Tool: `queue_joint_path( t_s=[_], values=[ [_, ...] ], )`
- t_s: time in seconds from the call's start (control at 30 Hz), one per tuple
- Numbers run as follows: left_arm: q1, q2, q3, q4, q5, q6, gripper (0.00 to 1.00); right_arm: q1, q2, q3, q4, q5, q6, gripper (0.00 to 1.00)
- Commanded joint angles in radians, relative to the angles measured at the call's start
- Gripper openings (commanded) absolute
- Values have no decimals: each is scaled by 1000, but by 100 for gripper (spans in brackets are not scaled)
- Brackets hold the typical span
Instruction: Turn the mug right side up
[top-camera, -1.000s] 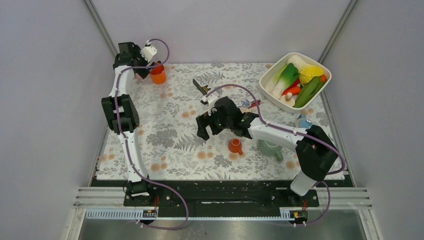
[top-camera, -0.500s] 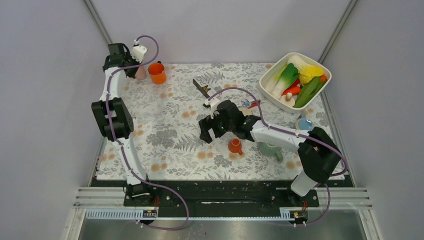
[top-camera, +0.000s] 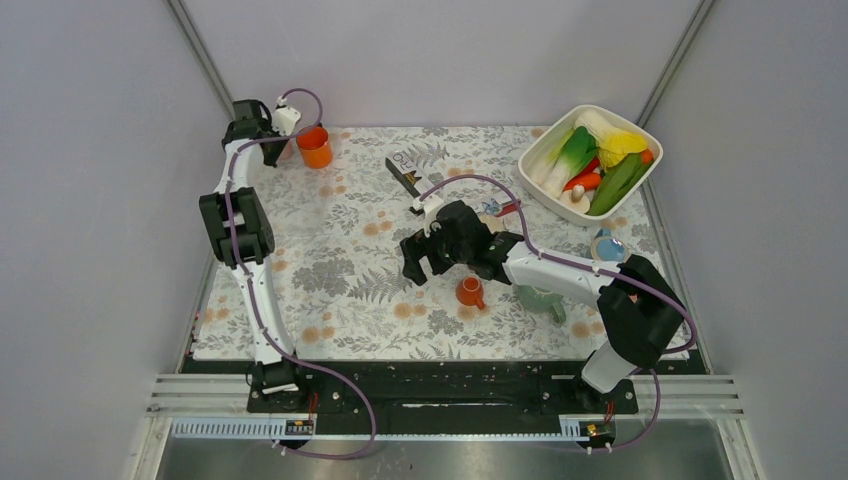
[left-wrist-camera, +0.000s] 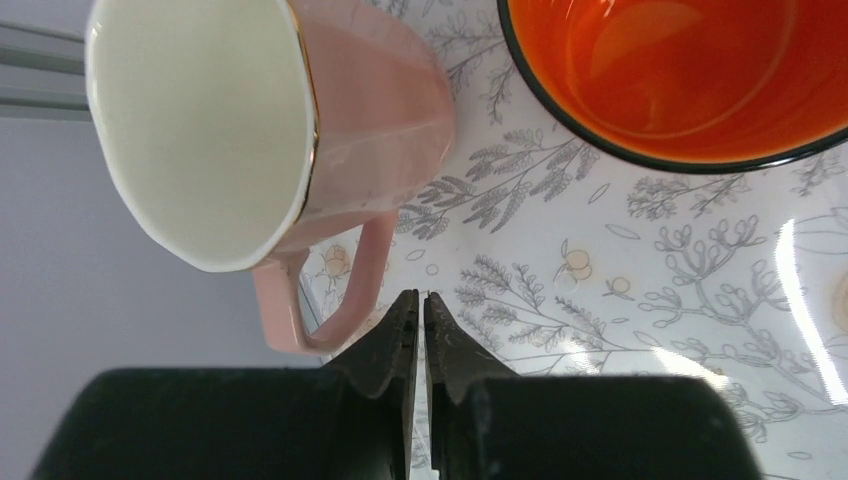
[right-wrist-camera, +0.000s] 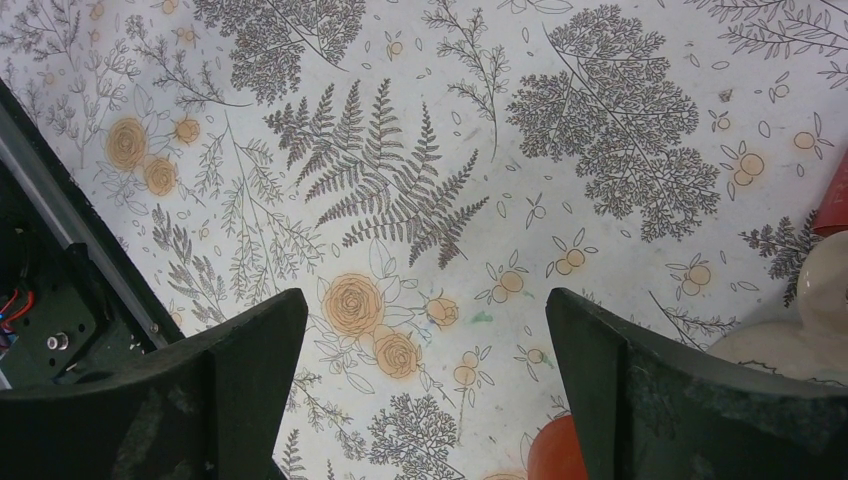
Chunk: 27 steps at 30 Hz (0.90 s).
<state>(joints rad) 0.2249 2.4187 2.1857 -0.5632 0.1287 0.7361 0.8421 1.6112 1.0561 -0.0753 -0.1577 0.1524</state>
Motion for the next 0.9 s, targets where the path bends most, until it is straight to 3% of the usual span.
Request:
queue_joint_path(
  t_s=[0.0, 0.43, 0.67, 0.73, 0.87],
  values=[
    [12, -14, 14, 107, -61, 26, 9, -11, -42, 6, 29, 24, -14, 99],
    [17, 12, -58, 287, -195, 148, 11, -14, -15, 38, 17, 22, -15, 99],
    [15, -47, -112, 266, -121, 137, 14, -17, -9, 40, 17, 18, -14, 100],
    [16, -94, -146, 193, -43, 148, 20, -17, -12, 36, 16, 18, -15, 99],
    [10, -251, -272, -49, 158, 226, 47, -17, -26, 22, 13, 24, -19, 99]
  ],
)
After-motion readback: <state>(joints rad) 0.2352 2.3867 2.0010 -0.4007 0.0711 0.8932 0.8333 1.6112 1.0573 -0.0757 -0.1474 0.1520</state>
